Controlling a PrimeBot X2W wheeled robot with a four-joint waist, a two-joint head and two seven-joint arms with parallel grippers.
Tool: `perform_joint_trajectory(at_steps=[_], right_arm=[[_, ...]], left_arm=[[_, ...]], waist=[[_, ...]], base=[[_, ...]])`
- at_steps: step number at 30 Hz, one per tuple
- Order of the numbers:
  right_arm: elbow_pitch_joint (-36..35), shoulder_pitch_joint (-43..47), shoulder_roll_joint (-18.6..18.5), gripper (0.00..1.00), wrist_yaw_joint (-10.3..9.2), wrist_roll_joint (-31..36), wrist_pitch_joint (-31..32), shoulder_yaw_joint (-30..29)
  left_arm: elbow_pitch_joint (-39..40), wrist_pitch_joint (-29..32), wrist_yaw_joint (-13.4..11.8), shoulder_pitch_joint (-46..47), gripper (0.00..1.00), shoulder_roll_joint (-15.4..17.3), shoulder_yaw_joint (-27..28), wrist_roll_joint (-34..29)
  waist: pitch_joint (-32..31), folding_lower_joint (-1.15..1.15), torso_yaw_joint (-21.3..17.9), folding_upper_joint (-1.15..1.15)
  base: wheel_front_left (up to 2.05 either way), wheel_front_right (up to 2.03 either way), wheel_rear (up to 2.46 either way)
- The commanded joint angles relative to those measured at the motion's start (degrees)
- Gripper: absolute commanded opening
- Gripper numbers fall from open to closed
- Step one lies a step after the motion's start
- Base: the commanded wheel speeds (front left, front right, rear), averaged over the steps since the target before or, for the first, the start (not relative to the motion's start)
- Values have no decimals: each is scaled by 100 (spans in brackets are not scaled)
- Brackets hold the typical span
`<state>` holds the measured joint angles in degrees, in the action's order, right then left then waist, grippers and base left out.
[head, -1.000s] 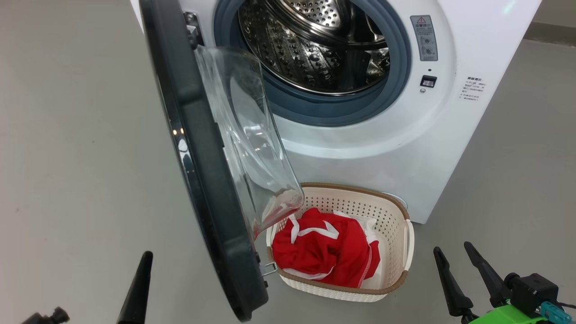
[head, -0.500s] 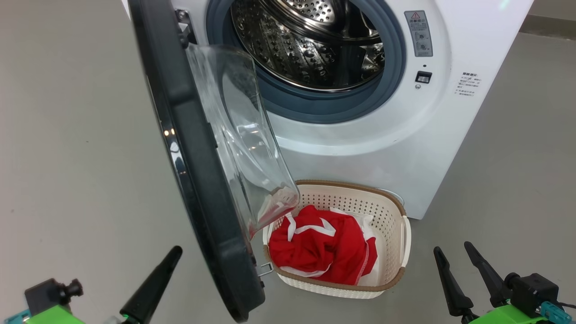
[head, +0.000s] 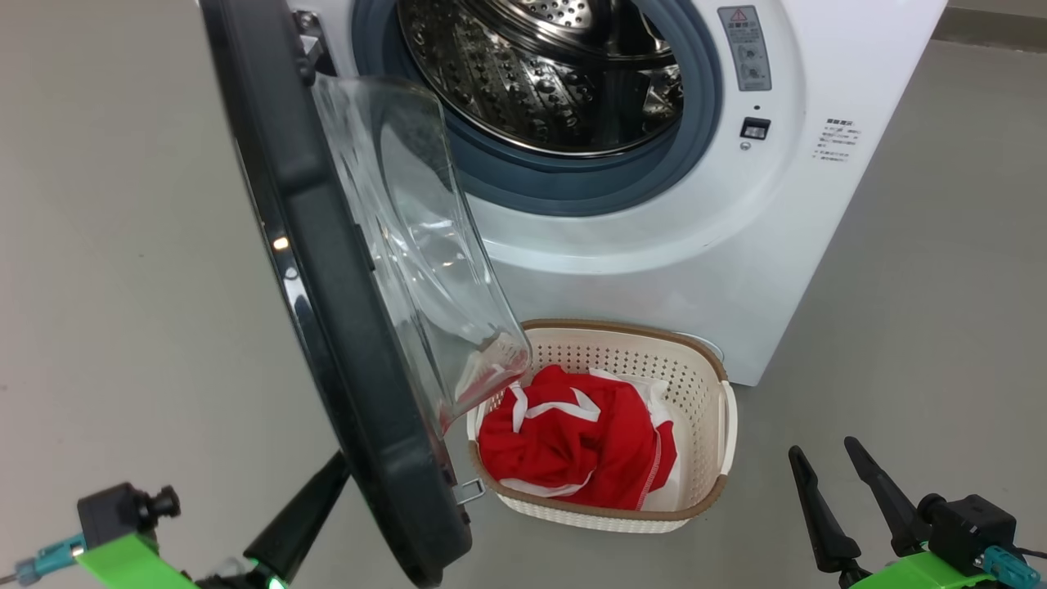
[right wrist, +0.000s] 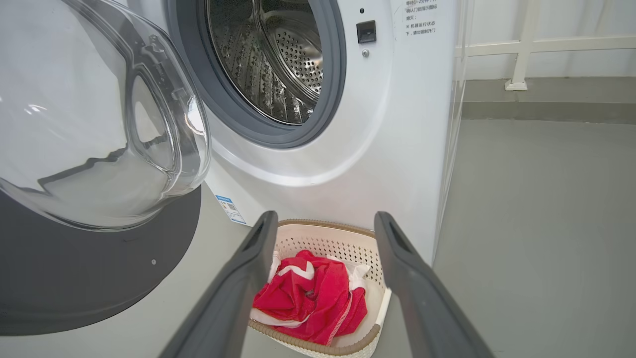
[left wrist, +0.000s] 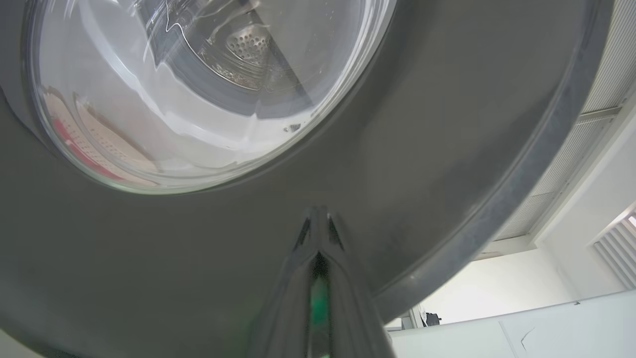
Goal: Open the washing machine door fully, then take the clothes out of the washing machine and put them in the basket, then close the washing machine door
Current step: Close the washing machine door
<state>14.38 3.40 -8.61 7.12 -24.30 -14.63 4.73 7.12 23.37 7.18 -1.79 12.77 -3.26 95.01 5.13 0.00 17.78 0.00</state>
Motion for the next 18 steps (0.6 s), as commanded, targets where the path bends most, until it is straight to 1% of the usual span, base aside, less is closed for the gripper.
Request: perform_joint_trajectory(at_steps=[1,2,11,18], right_arm=[[-148,-162,-73,100,36,24,-37,126],[-146,-180,-66,100,36,23,-37,123],[-163,-219,-30,100,36,19,-37,77],[-163,-304,3,100,36,18,-37,87]], left_arm=[[111,54,31,326,0,41,247,-77],[92,123,31,390,0,-20,229,-175],[142,214,31,668,0,-219,191,-413],[45,106,31,1112,0,-453,-105,-633]], waist=[[11,0,-26,0],[22,0,-62,0],[73,0,-224,0],[138,0,-430,0]], base=[[0,0,0],[0,0,0],[0,0,0],[0,0,0]])
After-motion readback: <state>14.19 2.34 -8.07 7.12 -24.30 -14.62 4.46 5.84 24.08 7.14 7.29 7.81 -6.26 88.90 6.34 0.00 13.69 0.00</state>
